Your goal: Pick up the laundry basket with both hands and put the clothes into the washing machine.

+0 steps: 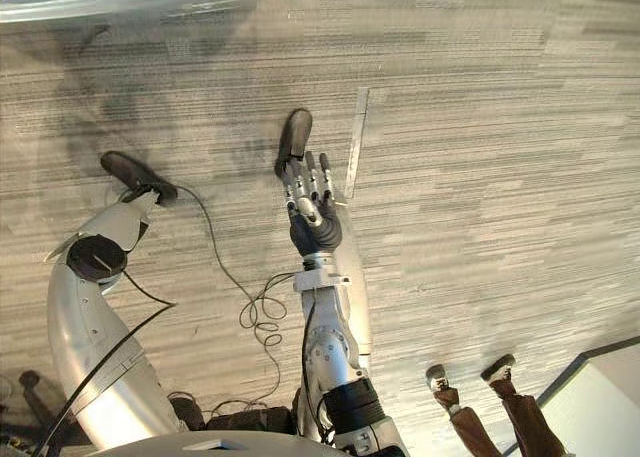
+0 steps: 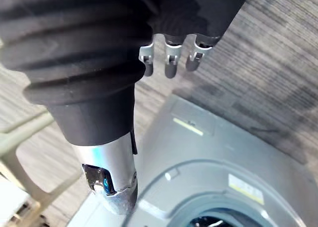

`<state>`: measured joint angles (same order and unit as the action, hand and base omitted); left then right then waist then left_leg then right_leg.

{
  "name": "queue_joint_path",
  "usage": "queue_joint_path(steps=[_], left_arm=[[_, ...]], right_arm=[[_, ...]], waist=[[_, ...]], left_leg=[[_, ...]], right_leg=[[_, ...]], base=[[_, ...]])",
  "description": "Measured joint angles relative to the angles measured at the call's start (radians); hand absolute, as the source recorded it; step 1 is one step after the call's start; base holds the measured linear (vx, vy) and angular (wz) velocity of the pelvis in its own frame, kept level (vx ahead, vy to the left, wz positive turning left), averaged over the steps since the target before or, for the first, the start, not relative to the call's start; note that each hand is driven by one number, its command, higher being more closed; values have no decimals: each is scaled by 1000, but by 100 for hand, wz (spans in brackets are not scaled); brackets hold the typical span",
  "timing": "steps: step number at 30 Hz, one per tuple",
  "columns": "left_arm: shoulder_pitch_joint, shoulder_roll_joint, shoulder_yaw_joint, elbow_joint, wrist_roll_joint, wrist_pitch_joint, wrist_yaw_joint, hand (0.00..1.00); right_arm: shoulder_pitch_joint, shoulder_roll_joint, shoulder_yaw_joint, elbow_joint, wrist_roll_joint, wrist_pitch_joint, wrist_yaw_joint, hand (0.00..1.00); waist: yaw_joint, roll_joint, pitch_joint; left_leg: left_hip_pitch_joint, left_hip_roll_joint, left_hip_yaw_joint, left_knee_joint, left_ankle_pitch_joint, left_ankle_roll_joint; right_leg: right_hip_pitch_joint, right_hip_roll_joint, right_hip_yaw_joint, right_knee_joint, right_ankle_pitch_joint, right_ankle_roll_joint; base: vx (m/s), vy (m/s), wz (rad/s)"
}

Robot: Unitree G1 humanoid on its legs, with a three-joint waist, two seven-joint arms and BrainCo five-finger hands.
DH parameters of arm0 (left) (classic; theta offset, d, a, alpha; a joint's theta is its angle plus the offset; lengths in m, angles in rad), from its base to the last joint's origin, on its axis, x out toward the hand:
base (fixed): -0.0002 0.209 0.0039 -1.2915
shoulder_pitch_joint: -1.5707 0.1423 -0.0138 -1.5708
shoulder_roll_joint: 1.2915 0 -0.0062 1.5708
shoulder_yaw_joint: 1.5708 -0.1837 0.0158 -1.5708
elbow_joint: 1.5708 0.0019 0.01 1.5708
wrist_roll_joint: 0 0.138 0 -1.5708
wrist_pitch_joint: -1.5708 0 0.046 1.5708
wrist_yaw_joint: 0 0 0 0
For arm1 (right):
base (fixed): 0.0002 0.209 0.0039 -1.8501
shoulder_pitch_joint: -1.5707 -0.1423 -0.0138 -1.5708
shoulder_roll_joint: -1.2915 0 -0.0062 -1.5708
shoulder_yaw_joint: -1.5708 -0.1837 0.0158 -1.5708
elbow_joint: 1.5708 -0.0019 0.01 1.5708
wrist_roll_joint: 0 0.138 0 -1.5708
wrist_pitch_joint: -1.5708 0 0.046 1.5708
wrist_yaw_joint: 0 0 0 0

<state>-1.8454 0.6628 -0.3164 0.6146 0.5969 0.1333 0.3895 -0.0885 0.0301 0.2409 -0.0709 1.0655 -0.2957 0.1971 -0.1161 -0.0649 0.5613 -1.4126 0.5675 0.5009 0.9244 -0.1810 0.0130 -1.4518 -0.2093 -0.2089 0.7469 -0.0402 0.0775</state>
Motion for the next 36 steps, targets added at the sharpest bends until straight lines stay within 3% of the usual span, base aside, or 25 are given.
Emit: queue_joint_path(steps=[3,5,9,10,13,19,23,26,28,29,31,33,34,36], left_arm=[[85,-5,16,5,16,0,-26,0],[151,-18,87,29,7,-2,-50,0],[261,-42,232,141,-249,3,-135,0],[278,-49,260,153,-342,4,-144,0],[286,-81,291,153,-460,-1,-134,0],[305,-98,345,153,-495,-23,-95,0],[358,-81,397,154,-450,-10,-157,0],[352,-74,395,154,-414,4,-165,0],[321,-72,353,151,-414,20,-156,0],[287,-65,282,132,-408,23,-149,0],[266,-22,133,27,-293,16,-109,0],[267,139,-93,-67,-58,-56,-85,0],[267,169,-142,-77,-11,-69,-87,0],[297,249,-227,-190,46,-169,-144,0]], right_arm=[[4,-5,-36,8,9,-3,-2,0],[7,-13,-51,15,9,-3,-4,0],[80,-76,-102,19,-12,-2,-8,0],[96,-100,-108,30,-20,6,-13,0],[106,-168,-115,79,-73,19,-28,0],[106,-197,-95,132,-93,24,-27,0],[114,-198,-86,155,-124,40,-24,0],[114,-202,-85,165,-129,49,-23,0],[114,-204,-78,169,-129,55,-23,0],[114,-209,-72,169,-129,54,-23,0],[114,-218,-58,167,-128,47,-21,0],[129,-235,-50,153,-115,36,11,0],[141,-239,-50,146,-109,36,18,0],[227,-242,-70,104,-86,27,42,0]], waist=[[-3,0,0],[-2,0,0],[5,0,-1],[1,0,-1],[1,0,-1],[-1,-1,-1],[6,-1,-1],[8,-1,-1],[8,-1,-1],[8,-1,-1],[6,0,-1],[2,0,-1],[7,0,0],[18,0,0]], left_leg=[[32,-14,3,-4,23,24],[55,-15,3,-11,32,39],[115,-27,20,-64,39,40],[125,-34,21,-78,44,39],[147,-43,27,-110,55,37],[204,-52,35,-158,80,41],[248,-51,39,-179,88,33],[260,-52,45,-190,89,30],[263,-51,50,-201,90,25],[261,-53,56,-209,94,24],[257,-52,63,-212,95,25],[241,-41,58,-202,95,27],[240,-34,58,-195,93,27],[233,-19,65,-177,80,24]], right_leg=[[37,-11,-2,-9,48,-12],[66,-9,-6,-20,55,-18],[133,5,-18,-84,70,-17],[147,5,-21,-100,76,-17],[177,7,-27,-145,94,-18],[235,24,-30,-202,120,-27],[275,36,-33,-218,122,-31],[290,40,-33,-235,125,-33],[300,43,-37,-264,136,-28],[301,43,-39,-279,144,-25],[298,45,-39,-294,152,-25],[292,53,-43,-304,163,-32],[292,57,-43,-303,163,-33],[285,66,-40,-310,166,-26]], base=[[-51,-1,12],[-39,-11,2],[-44,-6,2],[-46,3,4],[-57,7,1],[-46,-11,-4],[-17,-24,-1],[0,0,0],[0,0,0],[0,0,0],[-18,-6,-6],[-13,-16,-13],[-13,-25,-18],[-21,-30,-22]])
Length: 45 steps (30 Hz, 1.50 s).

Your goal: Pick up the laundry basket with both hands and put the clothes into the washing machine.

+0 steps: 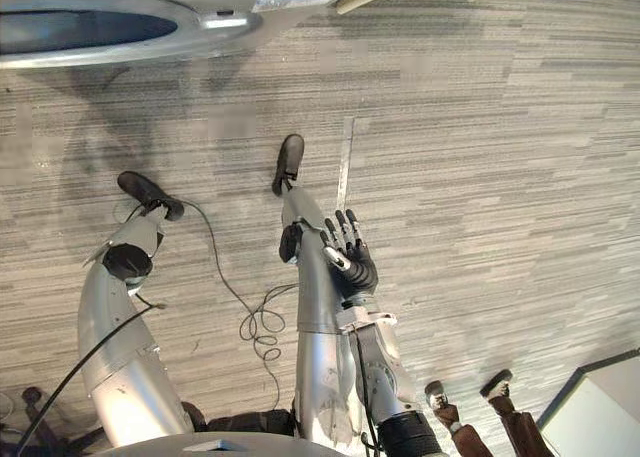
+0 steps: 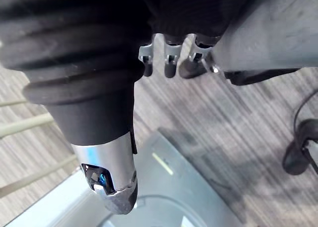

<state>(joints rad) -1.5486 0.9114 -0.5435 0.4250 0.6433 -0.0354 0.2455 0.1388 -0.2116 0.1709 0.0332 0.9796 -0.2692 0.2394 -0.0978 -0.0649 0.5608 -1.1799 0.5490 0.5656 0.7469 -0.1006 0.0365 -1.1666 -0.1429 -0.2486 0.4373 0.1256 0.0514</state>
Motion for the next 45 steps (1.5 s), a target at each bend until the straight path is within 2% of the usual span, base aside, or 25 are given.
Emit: queue_joint_path(steps=[2,3,6,9,11,12,15,18,20,22,23,25,26,29,31,33,35,37,39,40,41,42,43,44,45], left_arm=[[46,37,-10,-68,-1,-62,-32,0],[54,59,-9,-72,0,-74,-44,0],[77,76,-4,-72,34,-73,-41,0],[128,97,37,-74,142,-61,-6,0],[135,71,117,-32,196,-6,14,0],[135,40,182,4,196,43,15,0],[134,-31,340,79,174,105,18,0],[149,-135,543,98,7,145,38,0],[206,-175,632,89,-115,137,44,0],[326,-211,706,53,-217,127,46,0],[441,-256,771,10,-278,109,46,0],[628,-353,815,-41,-364,102,26,0],[757,-444,838,-80,-414,101,9,0],[1062,-652,817,-156,-486,100,-15,0],[1314,-828,712,-205,-541,90,-48,0],[1479,-916,606,-219,-595,70,-96,0],[1602,-959,516,-217,-662,36,-141,0],[1691,-974,451,-210,-725,-1,-176,0],[1701,-970,418,-156,-783,-27,-216,0],[1700,-969,412,-147,-791,-28,-219,0],[1701,-970,400,-141,-813,-29,-229,0],[1699,-962,383,-145,-835,-32,-232,0],[1694,-949,376,-147,-860,-38,-233,0],[1693,-951,365,-149,-879,-42,-235,0],[1709,-951,346,-153,-904,-55,-237,0]], right_arm=[[53,-6,-17,-7,8,-4,4,0],[70,-21,-17,4,8,2,4,0],[84,-33,-8,35,3,11,3,0],[84,-31,-6,31,4,4,4,0],[84,-23,5,31,3,-12,4,0],[83,-8,2,31,1,-17,2,0],[80,12,-1,26,-1,-33,0,0],[49,33,-13,22,-1,-37,-3,0],[32,44,-16,16,-4,-34,-9,0],[32,55,-18,-2,-5,-32,-11,0],[32,58,-19,-12,-5,-29,-23,0],[32,75,-29,-18,-31,-13,-41,0],[31,84,-36,-19,-57,-2,-54,0],[12,91,-31,-19,-108,32,-80,0],[-30,83,-34,-16,-167,41,-101,0],[-51,72,-33,-14,-203,50,-111,0],[-54,60,-12,14,-220,52,-111,0],[-52,28,34,72,-242,58,-110,0],[-31,24,75,142,-266,67,-111,0],[-26,21,85,151,-275,69,-111,0],[-19,17,95,159,-287,69,-113,0],[-12,20,93,170,-306,67,-114,0],[-11,35,88,201,-321,64,-114,0],[-9,41,72,239,-323,62,-115,0],[13,47,37,287,-345,62,-117,0]], waist=[[1,0,0],[0,1,0],[-4,1,0],[-8,2,0],[-9,2,0],[-10,2,0],[-14,2,0],[-11,2,0],[-10,3,0],[-7,4,0],[-4,8,-1],[15,14,-1],[32,18,-3],[57,24,-6],[75,49,-9],[85,63,-17],[93,81,-35],[103,94,-88],[101,97,-138],[105,100,-160],[108,112,-210],[102,114,-239],[94,109,-251],[97,109,-269],[96,115,-318]], left_leg=[[1,6,9,4,-8,-2],[2,5,10,5,-10,-3],[5,5,10,6,-10,-3],[11,5,13,5,-11,-3],[11,5,13,2,-10,-5],[11,5,14,1,-9,-5],[11,5,14,-2,-8,-7],[12,2,13,-6,-5,-9],[18,0,13,-4,-1,-3],[31,1,11,0,1,1],[47,1,9,3,1,1],[88,2,9,4,-2,-5],[119,1,10,2,-4,-8],[204,-2,11,-1,-18,-30],[311,-24,12,-35,-23,-36],[409,-46,12,-60,-22,-41],[509,-61,8,-78,-24,-60],[584,-84,3,-124,-10,-77],[705,-144,-28,-221,43,-107],[730,-160,-34,-275,67,-109],[770,-187,-35,-388,93,-103],[800,-200,-30,-455,88,-113],[833,-213,-29,-463,96,-121],[850,-210,-55,-414,92,-116],[865,-213,-102,-282,58,-119]], right_leg=[[0,7,11,-16,8,0],[0,8,15,-22,10,-2],[0,9,17,-24,17,-1],[0,11,22,-23,17,-2],[-1,12,22,-24,17,-2],[-2,13,22,-24,18,-2],[-3,14,22,-26,18,-2],[-3,13,22,-23,17,-3],[-3,9,23,-9,17,-8],[2,8,26,12,9,-10],[12,7,27,26,-1,-14],[42,9,31,42,-16,-17],[64,8,35,55,-30,-19],[132,6,41,77,-78,-20],[230,-2,41,71,-96,-12],[313,-14,44,91,-122,-9],[397,-28,42,123,-163,-7],[452,-35,44,161,-197,-10],[550,-80,21,226,-289,-21],[573,-81,6,209,-295,-20],[609,-74,-26,167,-295,-20],[632,-73,-39,154,-295,-23],[678,-86,-72,128,-293,-56],[713,-86,-95,102,-289,-65],[760,-79,-126,43,-272,-75]], base=[[-22,-20,-20],[-19,-12,-11],[-16,-17,-6],[-8,-17,-3],[0,0,0],[0,0,0],[0,0,0],[-7,-12,2],[-6,-10,2],[-6,-27,4],[2,-27,4],[3,-31,3],[-1,-23,6],[-6,-28,10],[0,-16,21],[21,-11,23],[64,-31,25],[108,-85,37],[121,-188,85],[104,-258,70],[88,-238,58],[104,-225,79],[84,-156,71],[101,-157,60],[120,-181,38]])
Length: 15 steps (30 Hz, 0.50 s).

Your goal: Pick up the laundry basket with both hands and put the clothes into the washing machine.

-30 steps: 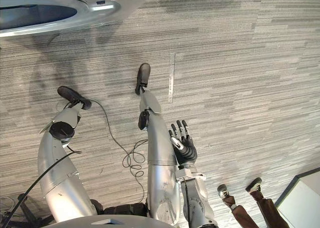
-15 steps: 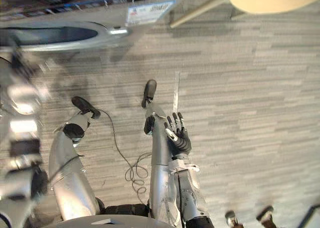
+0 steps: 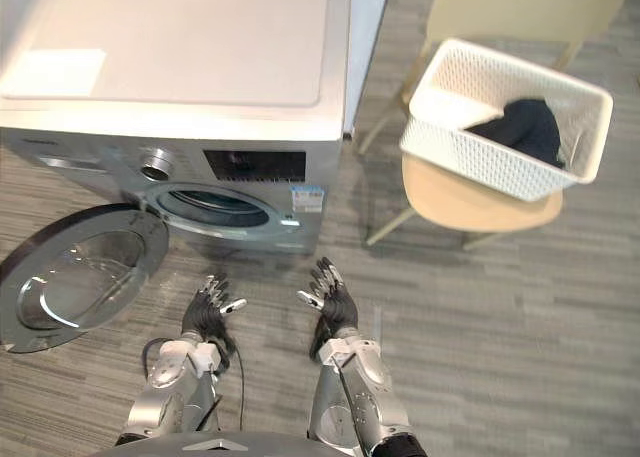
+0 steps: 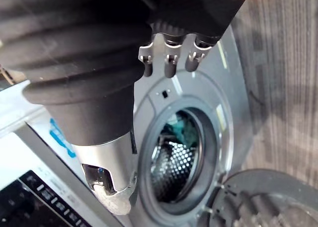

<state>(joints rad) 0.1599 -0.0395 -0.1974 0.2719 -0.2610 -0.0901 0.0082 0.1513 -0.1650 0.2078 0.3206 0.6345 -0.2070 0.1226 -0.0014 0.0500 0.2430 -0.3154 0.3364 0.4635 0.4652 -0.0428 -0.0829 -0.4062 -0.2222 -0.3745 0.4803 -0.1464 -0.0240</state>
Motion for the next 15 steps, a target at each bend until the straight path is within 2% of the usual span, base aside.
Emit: queue_joint_path(steps=[1,2,3,4,5,6,7,9,10,12,14,15], left_arm=[[14,-1,-1,-2,-19,-7,-7,0],[22,0,0,-4,-24,-9,-9,0],[38,1,3,-8,-35,-14,-8,0],[46,1,5,-8,-43,-18,-5,0],[49,2,8,-8,-53,-24,9,0],[47,5,17,-7,-65,-29,18,0],[42,6,19,-6,-72,-29,25,0],[7,18,19,24,-86,-32,37,0],[-5,26,18,37,-86,-32,39,0],[-19,59,14,55,-83,-31,51,0],[1,66,13,48,-67,-31,51,0],[14,63,12,29,-50,-30,50,0]], right_arm=[[24,2,-35,29,-14,0,-1,0],[39,4,-49,37,-15,-1,-1,0],[66,9,-73,54,-16,-5,-2,0],[78,11,-81,60,-16,-6,-3,0],[86,23,-103,78,-27,-6,-4,0],[81,47,-122,103,-42,-5,-11,0],[81,58,-128,111,-47,-4,-20,0],[79,90,-147,131,-51,-3,-44,0],[78,98,-152,131,-53,-3,-47,0],[95,144,-176,112,-54,-3,-68,0],[141,163,-178,70,-54,-3,-70,0],[178,165,-172,25,-54,-3,-69,0]], waist=[[-9,2,-22],[-11,8,-35],[-13,26,-69],[-15,36,-86],[-23,48,-99],[-31,54,-105],[-33,58,-109],[-54,56,-114],[-57,51,-115],[-61,-9,-108],[-62,-27,-107],[-64,-32,-103]], left_leg=[[52,-7,-44,95,-56,-25],[85,-16,-67,118,-77,-43],[150,-37,-126,141,-113,-89],[181,-53,-159,139,-123,-105],[246,-85,-207,87,-158,-141],[290,-100,-235,1,-196,-149],[305,-104,-243,-32,-209,-141],[359,-128,-226,-180,-261,-68],[367,-140,-214,-211,-270,-51],[380,-202,-155,-227,-276,-21],[390,-224,-115,-194,-289,1],[389,-231,-87,-158,-300,20]], right_leg=[[59,25,-15,-73,28,4],[83,39,-16,-105,42,8],[113,73,-16,-156,69,15],[117,90,-11,-175,80,15],[123,119,2,-203,104,14],[123,141,15,-231,131,13],[123,151,22,-250,149,14],[116,181,47,-336,250,10],[105,184,61,-351,276,10],[90,166,168,-407,371,29],[102,156,213,-431,423,41],[102,156,242,-449,502,57]], base=[[99,-132,23],[79,-57,-5],[34,-5,-22],[51,67,-39],[20,98,-47],[5,122,-51],[-63,127,-54],[-115,179,-48],[-192,236,-55],[-278,260,-79],[-272,210,-69],[-308,190,-75]])
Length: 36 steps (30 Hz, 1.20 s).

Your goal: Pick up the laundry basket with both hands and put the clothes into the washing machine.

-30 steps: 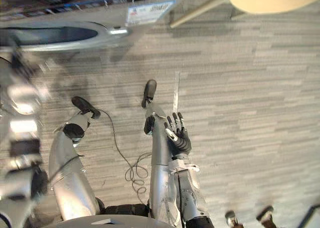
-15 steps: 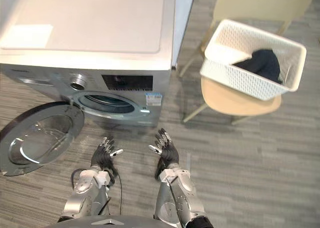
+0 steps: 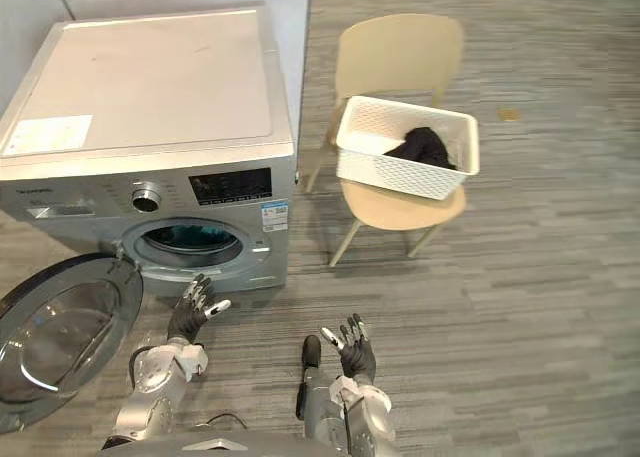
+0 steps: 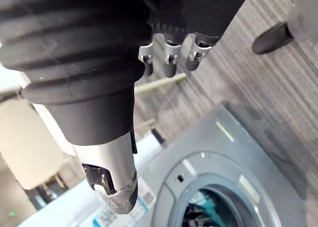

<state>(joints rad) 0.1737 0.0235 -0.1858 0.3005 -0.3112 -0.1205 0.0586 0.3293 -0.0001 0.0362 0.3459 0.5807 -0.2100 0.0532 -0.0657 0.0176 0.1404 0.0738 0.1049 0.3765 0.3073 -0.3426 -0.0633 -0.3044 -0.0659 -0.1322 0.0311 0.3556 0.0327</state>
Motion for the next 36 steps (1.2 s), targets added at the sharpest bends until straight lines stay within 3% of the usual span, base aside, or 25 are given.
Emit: queue_joint_path(steps=[1,2,3,4,6,8,10,12,13,14,16,18,20,21,22,23,24,25,26,29,30,31,32,33,36], left_arm=[[32,-7,1,-31,12,0,-2,0],[41,-7,5,-41,14,-1,-5,0],[45,-7,7,-41,21,5,-10,0],[44,-8,7,-41,21,5,-13,0],[45,-7,4,-42,43,6,-24,0],[45,2,-13,-41,59,8,-28,0],[45,4,-20,-39,60,13,-31,0],[37,10,-21,-13,58,15,-34,0],[28,12,-21,6,58,22,-34,0],[16,2,-22,29,55,25,-34,0],[11,-16,-43,55,45,30,-26,0],[6,-36,-63,65,24,32,-20,0],[6,-41,-63,66,-15,32,-20,0],[11,-37,-63,67,-31,32,-20,0],[14,-39,-70,69,-38,33,-20,0],[15,-40,-77,69,-39,33,-20,0],[18,-42,-92,67,-40,33,-20,0],[25,-42,-95,60,-40,32,-21,0],[28,-41,-95,57,-40,32,-20,0],[37,-35,-96,40,-40,33,-20,0],[37,-35,-101,33,-40,33,-20,0],[37,-38,-107,34,-40,33,-20,0],[30,-31,-123,33,-40,33,-19,0],[12,-32,-141,28,-40,33,-19,0],[-1,-35,-182,22,-16,34,-25,0]], right_arm=[[19,0,2,-42,0,0,0,0],[24,1,6,-52,0,1,0,0],[27,0,8,-62,0,0,0,0],[26,0,9,-65,-1,0,0,0],[27,9,14,-83,-24,-2,0,0],[25,24,23,-92,-38,-6,1,0],[18,29,29,-90,-38,-5,2,0],[8,29,31,-82,-38,-4,1,0],[-4,28,33,-70,-38,-4,1,0],[-17,24,40,-54,-38,-4,0,0],[-50,-5,42,-50,-38,-3,-13,0],[-50,-14,47,-52,-38,-3,-17,0],[-53,-15,72,-56,-38,-4,-20,0],[-54,-12,77,-63,-38,-4,-22,0],[-46,-16,78,-86,-39,-3,-32,0],[-40,-22,75,-101,-40,-3,-40,0],[-43,-39,63,-122,-41,-4,-56,0],[-57,-61,59,-148,-50,-5,-72,0],[-69,-65,60,-152,-62,-5,-82,0],[-100,-65,60,-187,-79,-5,-97,0],[-109,-64,60,-196,-79,-6,-110,0],[-116,-60,63,-200,-79,-6,-123,0],[-118,-47,60,-218,-79,-9,-134,0],[-135,-47,59,-229,-79,-14,-148,0],[-176,-45,55,-227,-78,-14,-154,0]], waist=[[8,8,-6],[10,17,-1],[4,5,-5],[7,9,-3],[7,3,-7],[8,-9,-18],[9,-15,-33],[17,-25,-53],[20,-44,-64],[31,-31,-65],[40,6,-72],[32,14,-73],[33,15,-71],[38,12,-66],[47,14,-59],[50,21,-58],[56,35,-56],[65,50,-54],[69,54,-53],[93,60,-52],[100,64,-52],[109,65,-54],[92,47,-56],[91,44,-54],[97,35,-52]], left_leg=[[0,12,43,-6,0,28],[0,14,62,-9,5,36],[-2,25,83,-13,19,49],[0,34,92,-18,31,49],[1,52,102,-16,50,44],[-14,61,125,-22,67,33],[-42,78,149,-27,88,13],[-78,119,178,2,105,-16],[-84,135,184,13,116,-34],[-83,160,189,13,127,-52],[-66,228,202,6,154,-87],[-25,288,193,28,189,-87],[-43,365,166,175,202,-5],[-104,414,129,329,229,122],[-171,423,52,468,211,129],[-202,400,17,518,186,104],[-249,329,-29,547,139,65],[-288,234,-41,497,91,56],[-301,201,-41,455,80,54],[-334,99,-51,186,85,28],[-331,74,-66,110,141,19],[-300,41,-75,62,191,23],[-281,-2,-78,16,199,24],[-280,-26,-85,25,198,56],[-245,-87,-102,60,132,110]], right_leg=[[-1,9,15,-49,95,39],[-17,8,7,5,49,32],[-42,4,-7,193,-134,-31],[-47,-3,-20,324,-233,-41],[-18,-37,-16,509,-394,-28],[32,-86,-6,517,-452,-18],[68,-129,0,450,-464,-7],[103,-170,-19,327,-428,-4],[119,-156,-24,273,-423,62],[132,-121,-46,227,-412,80],[153,-41,-38,159,-402,87],[195,20,-37,166,-423,52],[219,66,-15,187,-450,14],[236,89,10,192,-475,-11],[251,97,24,191,-489,-17],[257,98,32,189,-492,-27],[264,91,44,185,-493,-39],[268,86,68,165,-490,-44],[268,83,70,156,-489,-47],[272,67,65,124,-487,-47],[275,63,64,124,-487,-31],[289,50,68,117,-486,-16],[312,17,66,96,-480,10],[314,-4,58,101,-480,39],[334,-65,39,201,-545,108]], base=[[-311,174,-76],[-292,106,-60],[-242,47,-43],[-207,5,-38],[-128,-50,-33],[-120,-112,-40],[-70,-198,-50],[-26,-340,-60],[7,-367,-71],[16,-396,-97],[26,-361,-80],[37,-374,-33],[-33,-293,-46],[-68,-291,-50],[-53,-193,-44],[-18,-95,-35],[16,-10,-38],[29,20,-44],[55,51,-47],[102,109,-39],[210,196,-39],[191,145,2],[276,163,37],[277,160,55],[276,183,35]])
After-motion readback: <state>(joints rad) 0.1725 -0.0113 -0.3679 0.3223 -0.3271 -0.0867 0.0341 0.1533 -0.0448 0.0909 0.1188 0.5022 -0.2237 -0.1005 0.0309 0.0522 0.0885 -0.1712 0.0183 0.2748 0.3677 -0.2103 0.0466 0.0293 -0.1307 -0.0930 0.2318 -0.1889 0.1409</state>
